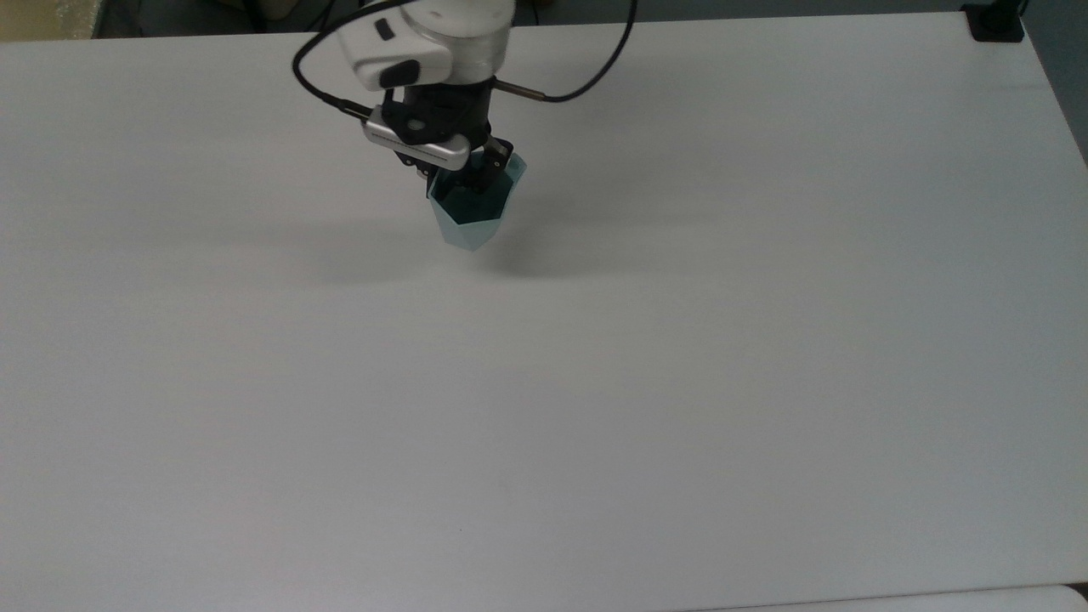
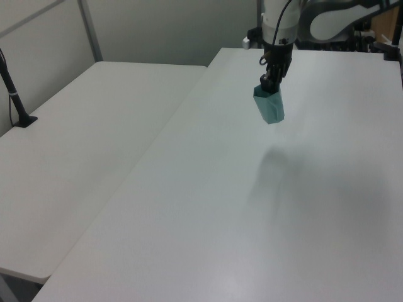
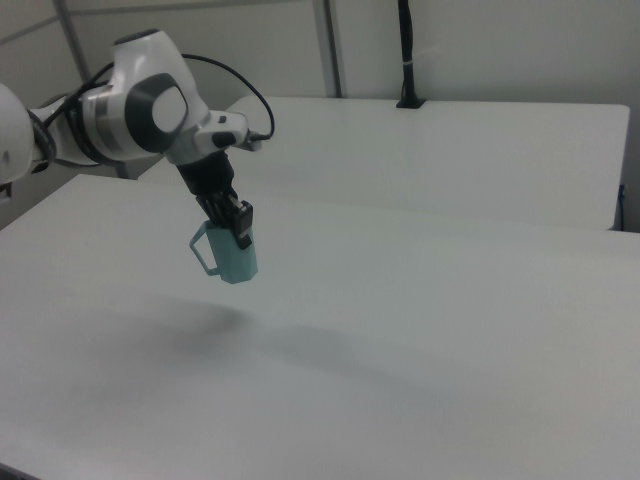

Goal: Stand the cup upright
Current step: 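Lower the cup onto the table standing on its base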

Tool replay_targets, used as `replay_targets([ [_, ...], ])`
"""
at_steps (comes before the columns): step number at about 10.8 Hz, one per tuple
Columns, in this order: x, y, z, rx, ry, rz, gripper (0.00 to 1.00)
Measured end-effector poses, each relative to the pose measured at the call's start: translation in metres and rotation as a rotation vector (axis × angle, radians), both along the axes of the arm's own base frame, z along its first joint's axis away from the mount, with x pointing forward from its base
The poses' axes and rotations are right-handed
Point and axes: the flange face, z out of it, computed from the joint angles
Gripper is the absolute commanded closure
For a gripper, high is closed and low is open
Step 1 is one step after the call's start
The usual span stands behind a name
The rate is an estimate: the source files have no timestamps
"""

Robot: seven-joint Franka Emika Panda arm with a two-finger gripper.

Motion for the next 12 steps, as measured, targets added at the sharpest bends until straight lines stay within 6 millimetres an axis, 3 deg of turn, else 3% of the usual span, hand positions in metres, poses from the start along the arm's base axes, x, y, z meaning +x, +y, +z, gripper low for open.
replay_targets([
  [2,-0.004,-0.036,-0.014,0.153,-0.010,-0.042,1.00],
  [4,-0.008,-0.065,-0.055,0.189,-0.039,-0.076,1.00],
  [6,-0.016,-0.073,-0.079,0.187,-0.032,-0.091,1.00],
  [12,-0.018,-0.076,-0.093,0.181,-0.008,-0.098,1.00],
])
